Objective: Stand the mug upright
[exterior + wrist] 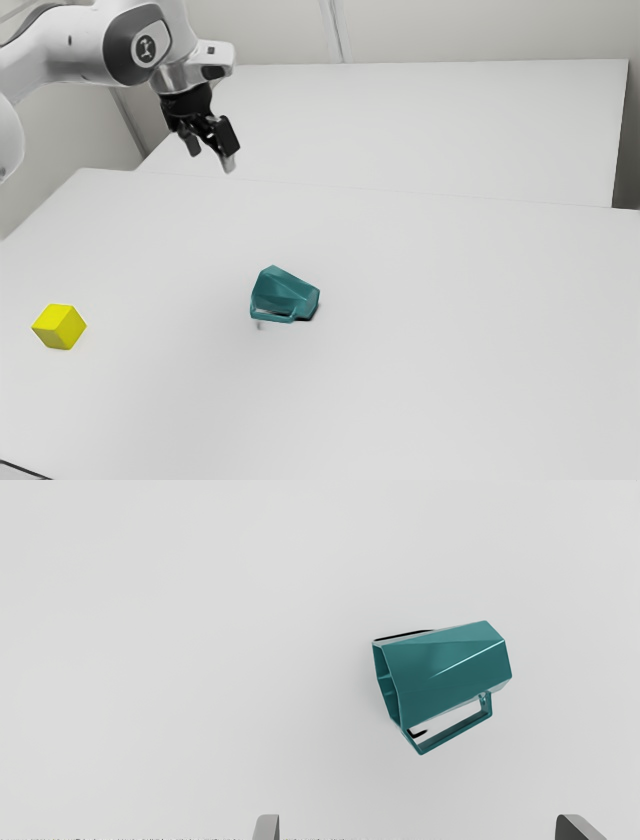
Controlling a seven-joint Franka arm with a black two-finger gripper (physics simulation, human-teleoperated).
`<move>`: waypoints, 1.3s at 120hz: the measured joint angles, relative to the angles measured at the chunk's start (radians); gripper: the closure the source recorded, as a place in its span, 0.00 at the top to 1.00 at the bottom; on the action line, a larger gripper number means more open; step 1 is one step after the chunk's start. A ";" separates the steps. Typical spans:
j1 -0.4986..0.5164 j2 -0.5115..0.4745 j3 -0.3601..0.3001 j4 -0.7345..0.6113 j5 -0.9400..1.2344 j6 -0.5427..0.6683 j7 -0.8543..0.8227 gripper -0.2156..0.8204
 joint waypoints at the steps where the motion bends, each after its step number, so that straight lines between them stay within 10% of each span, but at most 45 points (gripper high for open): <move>1: 0.000 0.000 0.000 0.000 0.000 -0.001 -0.004 0.79; 64: 0.099 0.030 0.008 -0.080 -0.240 -0.049 -0.127 0.79; 156: 0.285 0.186 0.001 -0.345 -0.769 0.098 0.437 0.79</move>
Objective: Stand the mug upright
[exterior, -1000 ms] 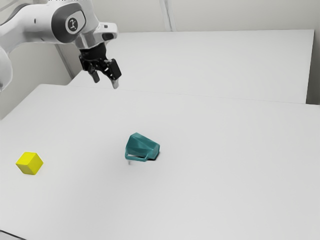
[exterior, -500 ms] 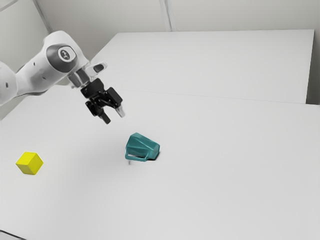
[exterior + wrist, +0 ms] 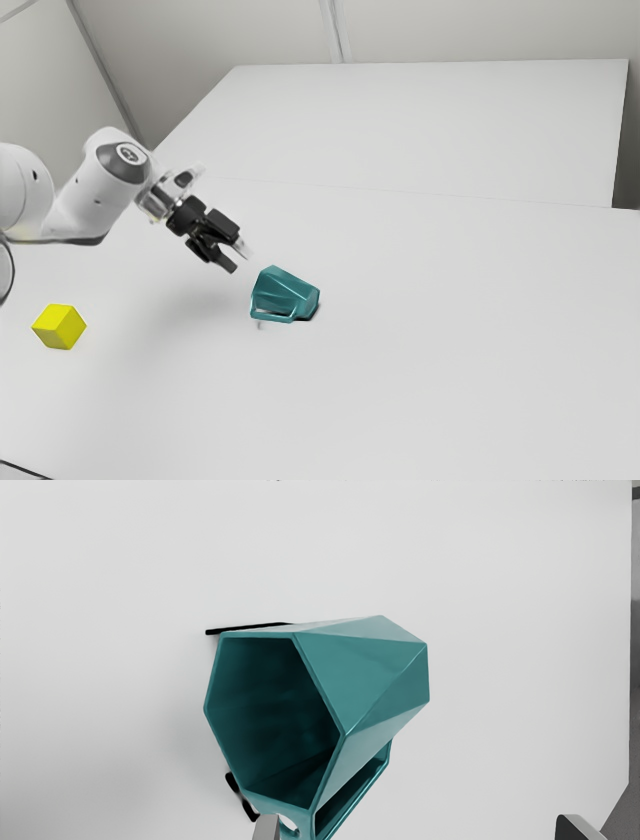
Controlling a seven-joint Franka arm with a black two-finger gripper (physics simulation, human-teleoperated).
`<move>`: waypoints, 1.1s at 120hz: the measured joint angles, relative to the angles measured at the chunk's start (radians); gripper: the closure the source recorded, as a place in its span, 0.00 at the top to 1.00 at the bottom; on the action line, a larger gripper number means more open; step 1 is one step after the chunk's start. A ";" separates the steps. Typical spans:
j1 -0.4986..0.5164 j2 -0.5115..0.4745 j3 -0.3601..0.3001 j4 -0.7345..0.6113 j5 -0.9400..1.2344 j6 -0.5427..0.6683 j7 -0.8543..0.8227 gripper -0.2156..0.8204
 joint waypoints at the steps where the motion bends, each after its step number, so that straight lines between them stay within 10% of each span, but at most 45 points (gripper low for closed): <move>1: 0.001 0.002 0.000 0.000 -0.003 0.001 0.005 0.79; 86: 0.009 0.140 -0.040 0.015 -0.181 -0.005 0.287 0.78; 132: 0.016 0.150 -0.054 0.012 -0.200 -0.041 0.349 0.29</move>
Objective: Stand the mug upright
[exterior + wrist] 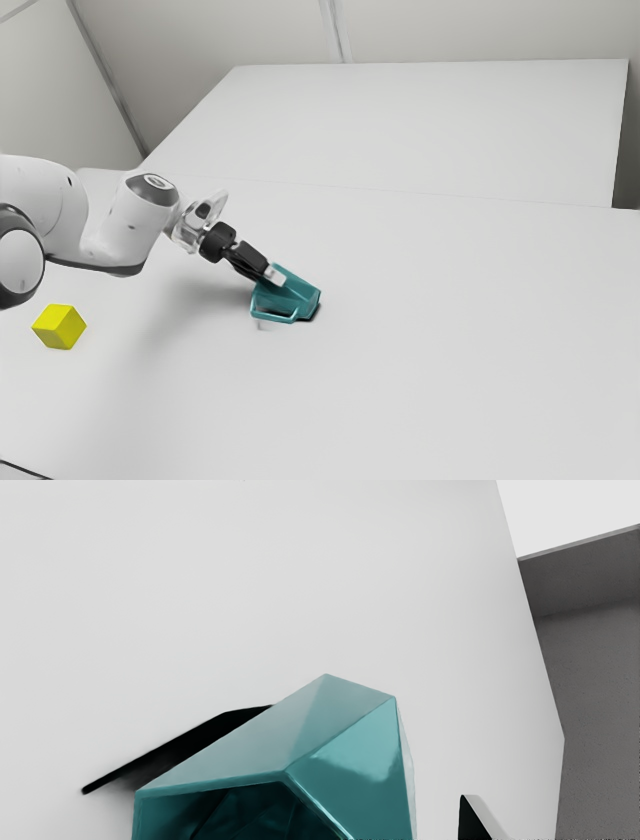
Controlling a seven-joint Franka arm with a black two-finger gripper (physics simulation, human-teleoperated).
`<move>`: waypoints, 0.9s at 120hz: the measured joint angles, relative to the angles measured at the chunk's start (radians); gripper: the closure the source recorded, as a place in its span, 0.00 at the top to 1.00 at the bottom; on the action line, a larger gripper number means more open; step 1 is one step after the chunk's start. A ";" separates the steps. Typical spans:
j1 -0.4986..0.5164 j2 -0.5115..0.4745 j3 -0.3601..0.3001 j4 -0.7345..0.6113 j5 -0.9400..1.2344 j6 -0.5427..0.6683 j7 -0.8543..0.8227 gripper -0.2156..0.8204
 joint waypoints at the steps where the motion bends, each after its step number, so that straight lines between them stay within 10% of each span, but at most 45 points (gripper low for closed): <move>1: 0.000 -0.001 -0.001 0.000 0.000 -0.001 0.001 0.28; 76: -0.025 -0.076 -0.024 -0.008 0.037 0.027 0.054 0.05; 108: -0.138 -0.270 -0.081 -0.095 0.487 0.244 -0.096 0.04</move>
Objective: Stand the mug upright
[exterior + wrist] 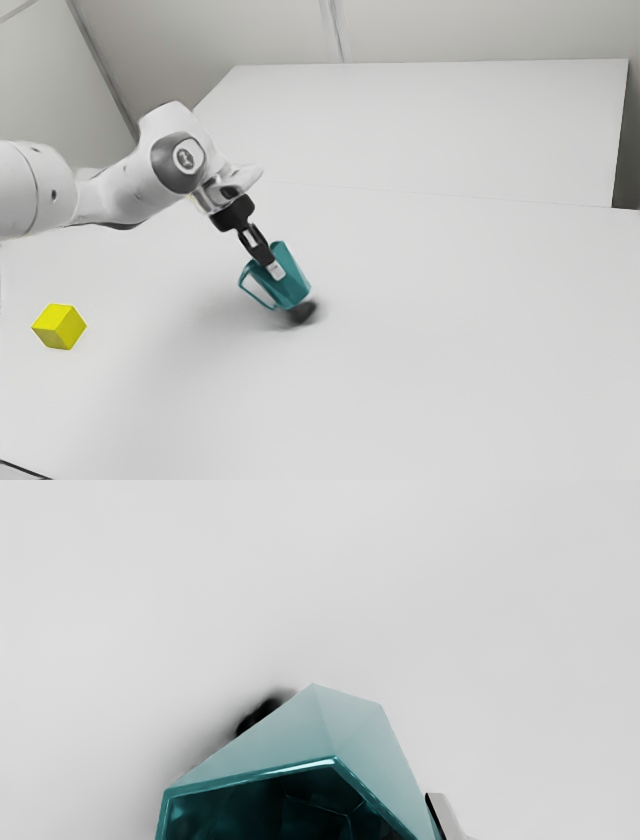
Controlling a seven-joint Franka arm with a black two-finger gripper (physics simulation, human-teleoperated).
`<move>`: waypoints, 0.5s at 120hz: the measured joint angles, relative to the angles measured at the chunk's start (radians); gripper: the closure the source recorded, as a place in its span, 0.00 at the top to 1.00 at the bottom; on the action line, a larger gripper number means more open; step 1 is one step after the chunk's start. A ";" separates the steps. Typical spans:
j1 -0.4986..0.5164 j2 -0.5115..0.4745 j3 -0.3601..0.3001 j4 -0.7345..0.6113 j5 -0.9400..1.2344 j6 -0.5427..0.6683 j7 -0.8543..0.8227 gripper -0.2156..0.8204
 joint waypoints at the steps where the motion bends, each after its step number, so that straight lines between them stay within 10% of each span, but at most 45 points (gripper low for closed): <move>1: -0.001 -0.006 -0.006 -0.004 0.020 0.006 -0.010 0.04; 60: 0.012 -0.143 -0.114 -0.208 0.419 0.259 -0.488 0.03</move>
